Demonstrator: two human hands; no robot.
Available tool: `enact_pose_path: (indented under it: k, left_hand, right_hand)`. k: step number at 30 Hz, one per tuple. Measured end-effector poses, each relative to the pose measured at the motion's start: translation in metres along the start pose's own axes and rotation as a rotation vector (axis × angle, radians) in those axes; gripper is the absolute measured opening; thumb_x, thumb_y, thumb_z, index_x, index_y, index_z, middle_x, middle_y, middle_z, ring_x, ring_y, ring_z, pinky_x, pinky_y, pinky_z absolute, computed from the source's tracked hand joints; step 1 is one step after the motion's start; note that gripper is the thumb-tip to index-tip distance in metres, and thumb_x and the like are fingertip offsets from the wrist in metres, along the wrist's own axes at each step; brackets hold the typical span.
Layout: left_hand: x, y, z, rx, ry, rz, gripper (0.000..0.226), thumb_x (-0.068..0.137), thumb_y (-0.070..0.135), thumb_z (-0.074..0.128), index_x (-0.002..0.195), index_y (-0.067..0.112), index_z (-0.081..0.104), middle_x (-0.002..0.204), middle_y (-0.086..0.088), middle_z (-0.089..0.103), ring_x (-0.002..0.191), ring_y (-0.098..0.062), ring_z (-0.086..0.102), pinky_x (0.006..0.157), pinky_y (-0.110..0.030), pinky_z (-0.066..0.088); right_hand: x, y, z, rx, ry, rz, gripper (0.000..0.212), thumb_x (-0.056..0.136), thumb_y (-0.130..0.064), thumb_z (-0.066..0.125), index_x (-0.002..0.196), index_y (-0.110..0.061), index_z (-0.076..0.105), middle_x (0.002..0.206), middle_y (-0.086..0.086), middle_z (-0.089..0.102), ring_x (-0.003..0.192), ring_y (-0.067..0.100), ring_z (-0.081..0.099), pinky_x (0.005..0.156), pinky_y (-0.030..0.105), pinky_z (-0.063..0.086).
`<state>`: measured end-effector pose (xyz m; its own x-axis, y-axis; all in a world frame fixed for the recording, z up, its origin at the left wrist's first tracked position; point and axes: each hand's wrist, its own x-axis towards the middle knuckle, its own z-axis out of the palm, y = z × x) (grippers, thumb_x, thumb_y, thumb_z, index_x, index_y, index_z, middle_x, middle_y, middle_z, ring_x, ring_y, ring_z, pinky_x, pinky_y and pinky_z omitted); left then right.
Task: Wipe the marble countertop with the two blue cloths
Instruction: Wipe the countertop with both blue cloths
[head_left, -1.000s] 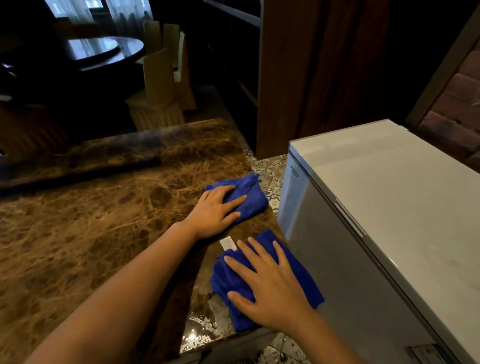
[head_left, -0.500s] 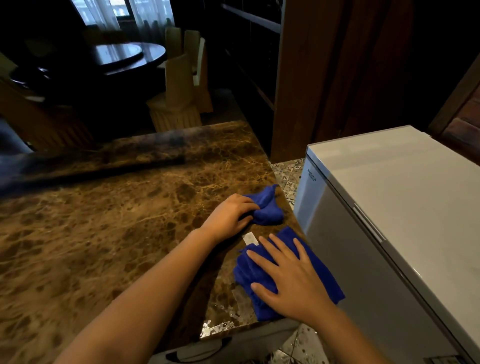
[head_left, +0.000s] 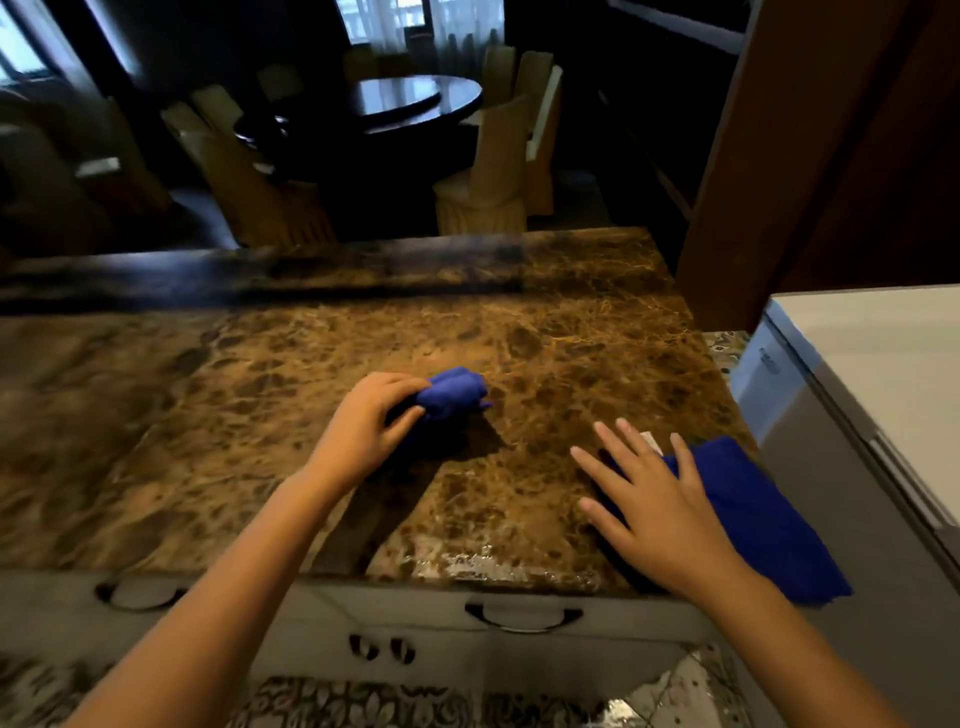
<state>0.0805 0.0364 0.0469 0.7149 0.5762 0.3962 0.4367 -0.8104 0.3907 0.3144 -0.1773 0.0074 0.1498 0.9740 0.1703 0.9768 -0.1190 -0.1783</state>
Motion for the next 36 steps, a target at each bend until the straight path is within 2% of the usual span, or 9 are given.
enact_pose_path:
  k: [6,9,12,15,17,20,28,32,36]
  left_hand:
    - [-0.052,-0.045,-0.004,0.099,-0.077,-0.128,0.044,0.080,0.035,0.043,0.104,0.004,0.062,0.105,-0.017,0.067,0.099,-0.020,0.054,0.087,-0.025,0.035]
    - [-0.062,-0.058,0.012,0.178,-0.143,-0.156,0.052,0.085,0.042,0.031,0.121,0.015,0.056,0.130,-0.009,0.057,0.121,-0.023,0.051,0.096,-0.039,0.041]
    - [-0.056,-0.061,0.022,0.295,-0.269,-0.197,0.067,0.082,0.054,0.009,0.140,0.029,0.030,0.151,0.004,0.021,0.140,-0.015,0.016,0.107,-0.047,0.021]
    - [-0.035,-0.068,0.026,0.340,-0.420,-0.239,0.071,0.078,0.060,0.001,0.143,0.033,0.008,0.156,0.003,0.004,0.142,-0.013,0.000,0.111,-0.053,-0.001]
    - [-0.016,-0.070,0.025,0.363,-0.482,-0.278,0.060,0.088,0.056,0.009,0.143,0.034,0.008,0.156,0.001,0.004,0.142,-0.013,0.000,0.111,-0.054,-0.004]
    - [0.003,-0.068,0.026,0.302,-0.362,-0.276,0.053,0.092,0.046,0.019,0.142,0.032,0.019,0.156,-0.001,0.013,0.142,-0.016,0.008,0.110,-0.055,0.000]
    - [0.016,-0.074,0.043,0.430,-0.346,-0.214,0.069,0.075,0.071,0.007,0.140,0.047,0.009,0.154,0.006,-0.009,0.142,-0.018,-0.010,0.102,-0.070,-0.005]
    - [0.013,-0.071,0.045,0.328,-0.372,-0.210,0.069,0.075,0.070,0.007,0.140,0.046,0.011,0.156,0.003,0.007,0.142,-0.017,0.005,0.108,-0.063,0.009]
    - [-0.011,-0.048,0.048,0.294,-0.389,-0.098,0.062,0.080,0.071,0.007,0.137,0.048,0.006,0.153,0.009,0.007,0.141,-0.013,0.004,0.109,-0.056,0.015]
  right_hand:
    - [-0.001,0.015,0.010,-0.058,-0.149,0.166,0.075,0.074,-0.064,-0.006,0.141,-0.038,0.018,0.155,-0.004,0.011,0.140,0.014,-0.004,0.111,0.054,0.004]
    - [-0.001,0.010,0.012,-0.077,-0.162,0.177,0.073,0.075,-0.061,-0.005,0.141,-0.038,0.018,0.155,-0.006,0.012,0.140,0.013,-0.003,0.111,0.054,0.004]
    - [0.000,0.011,0.011,-0.066,-0.163,0.181,0.072,0.076,-0.059,-0.004,0.141,-0.038,0.019,0.154,-0.006,0.013,0.140,0.012,-0.002,0.111,0.053,0.003]
    - [0.000,0.011,0.011,-0.042,-0.144,0.175,0.070,0.078,-0.058,-0.001,0.140,-0.036,0.023,0.154,-0.005,0.017,0.140,0.013,0.001,0.110,0.054,0.003]
    - [-0.001,0.011,0.011,-0.029,-0.128,0.172,0.069,0.079,-0.057,0.002,0.140,-0.035,0.026,0.153,-0.005,0.019,0.140,0.013,0.003,0.110,0.054,0.004]
    - [-0.001,0.012,0.011,-0.040,-0.136,0.175,0.068,0.079,-0.057,0.001,0.139,-0.036,0.025,0.153,-0.006,0.019,0.140,0.013,0.003,0.111,0.053,0.004]
    - [-0.001,0.012,0.012,-0.022,-0.134,0.175,0.065,0.081,-0.056,0.004,0.139,-0.038,0.026,0.153,-0.007,0.020,0.140,0.011,0.003,0.111,0.053,0.004]
    - [-0.008,0.017,0.000,0.176,-0.027,0.183,0.059,0.084,-0.063,0.006,0.137,-0.042,0.019,0.151,-0.011,0.014,0.139,0.006,0.002,0.110,0.051,-0.001]
    - [-0.023,0.036,0.000,0.011,-0.049,0.211,0.056,0.085,-0.062,0.007,0.137,-0.043,0.013,0.152,-0.009,0.012,0.140,0.013,0.002,0.109,0.055,-0.001]
